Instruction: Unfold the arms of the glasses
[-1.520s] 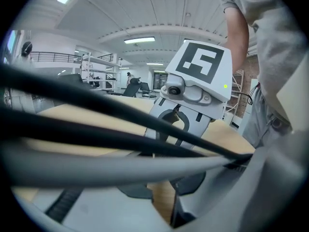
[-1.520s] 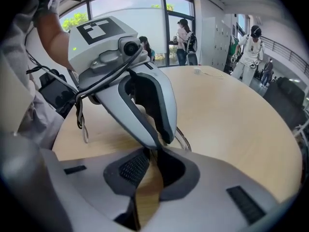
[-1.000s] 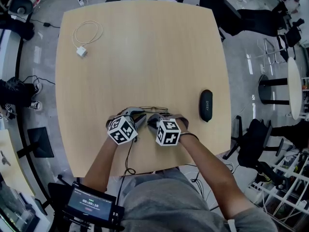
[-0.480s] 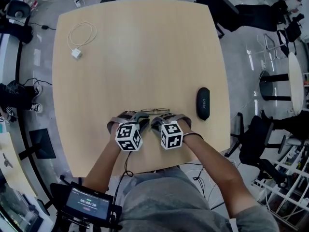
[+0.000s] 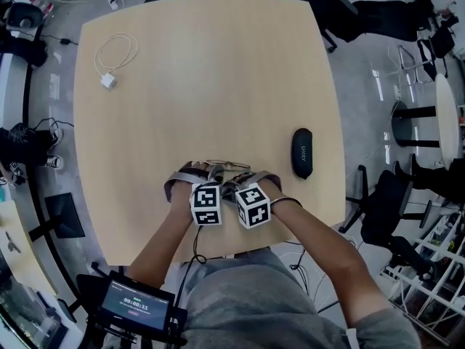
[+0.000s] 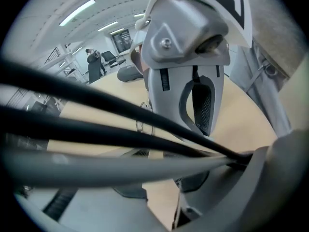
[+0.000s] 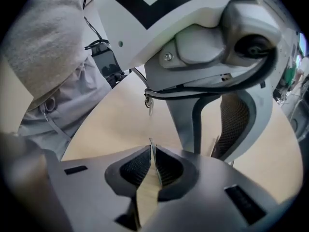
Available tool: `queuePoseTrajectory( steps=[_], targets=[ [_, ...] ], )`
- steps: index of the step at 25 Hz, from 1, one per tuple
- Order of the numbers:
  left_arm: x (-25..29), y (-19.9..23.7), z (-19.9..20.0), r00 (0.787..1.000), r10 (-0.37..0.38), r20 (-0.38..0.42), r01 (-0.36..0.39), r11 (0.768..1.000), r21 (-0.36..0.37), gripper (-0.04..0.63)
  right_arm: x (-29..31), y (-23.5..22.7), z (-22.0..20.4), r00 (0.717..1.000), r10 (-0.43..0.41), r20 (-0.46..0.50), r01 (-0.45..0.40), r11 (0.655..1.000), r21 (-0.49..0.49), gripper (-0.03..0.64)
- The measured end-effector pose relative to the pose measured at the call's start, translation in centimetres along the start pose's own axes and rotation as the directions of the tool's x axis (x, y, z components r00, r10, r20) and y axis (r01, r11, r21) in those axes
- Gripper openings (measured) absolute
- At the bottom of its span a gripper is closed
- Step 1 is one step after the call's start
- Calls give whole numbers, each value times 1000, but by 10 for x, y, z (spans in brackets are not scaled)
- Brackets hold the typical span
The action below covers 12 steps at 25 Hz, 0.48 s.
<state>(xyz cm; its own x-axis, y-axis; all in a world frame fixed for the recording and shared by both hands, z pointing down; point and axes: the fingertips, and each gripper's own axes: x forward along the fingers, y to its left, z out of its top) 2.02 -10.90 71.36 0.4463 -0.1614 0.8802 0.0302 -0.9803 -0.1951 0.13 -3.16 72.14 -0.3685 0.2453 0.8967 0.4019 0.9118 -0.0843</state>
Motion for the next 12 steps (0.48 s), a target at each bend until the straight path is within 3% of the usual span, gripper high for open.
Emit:
queuePoseTrajectory(
  steps=[5,12],
  targets=[
    [6,4,-1,995,6,-102,-4,1000,17,77,1,9,2,1000,24,0,-24,999,-34,37],
    [5,5,-4,990,-60,-129,57,998,-23,75,2,17,-3,999,40,-27,-41,998,-41,37]
  ],
)
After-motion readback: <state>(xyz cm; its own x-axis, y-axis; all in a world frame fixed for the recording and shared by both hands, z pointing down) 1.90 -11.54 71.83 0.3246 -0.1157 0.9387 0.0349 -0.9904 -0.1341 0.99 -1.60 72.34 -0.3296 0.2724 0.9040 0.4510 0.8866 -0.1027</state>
